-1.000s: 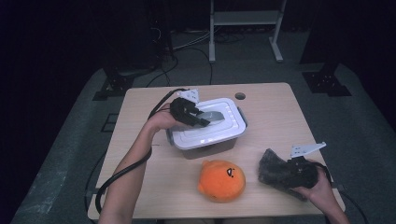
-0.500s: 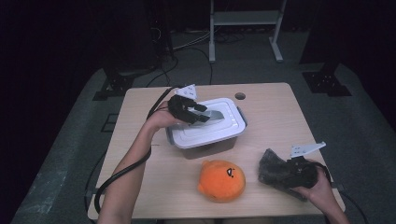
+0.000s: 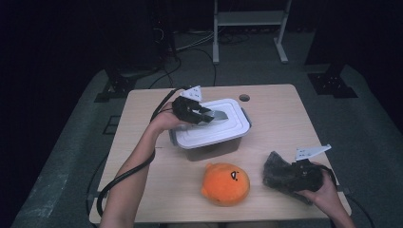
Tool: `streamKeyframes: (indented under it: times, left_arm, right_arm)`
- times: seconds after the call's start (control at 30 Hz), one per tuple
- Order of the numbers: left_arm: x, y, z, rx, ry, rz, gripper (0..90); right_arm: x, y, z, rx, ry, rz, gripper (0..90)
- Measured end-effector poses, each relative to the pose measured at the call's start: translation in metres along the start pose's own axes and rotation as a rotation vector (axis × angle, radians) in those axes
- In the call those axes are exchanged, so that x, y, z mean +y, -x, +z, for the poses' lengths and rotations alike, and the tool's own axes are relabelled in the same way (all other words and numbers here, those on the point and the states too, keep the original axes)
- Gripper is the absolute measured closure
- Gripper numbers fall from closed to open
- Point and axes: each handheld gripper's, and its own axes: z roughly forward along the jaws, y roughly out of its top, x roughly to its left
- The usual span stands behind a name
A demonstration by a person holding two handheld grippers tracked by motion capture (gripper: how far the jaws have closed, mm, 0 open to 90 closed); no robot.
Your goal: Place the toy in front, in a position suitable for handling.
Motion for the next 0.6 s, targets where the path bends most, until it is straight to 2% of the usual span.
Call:
streamKeyframes:
  times: [0.27, 0.6]
  left_arm:
    - [0.0, 0.002, 0.0, -0.003, 0.003, 0.003, 66.2]
    - [0.004, 0.002, -0.011, 0.022, 0.021, 0.0, 66.3]
  right_arm:
    - [0.0, 0.0, 0.001, 0.001, 0.0, 0.004, 35.1]
    - [0.0, 0.0, 0.0, 0.0, 0.001, 0.001, 35.1]
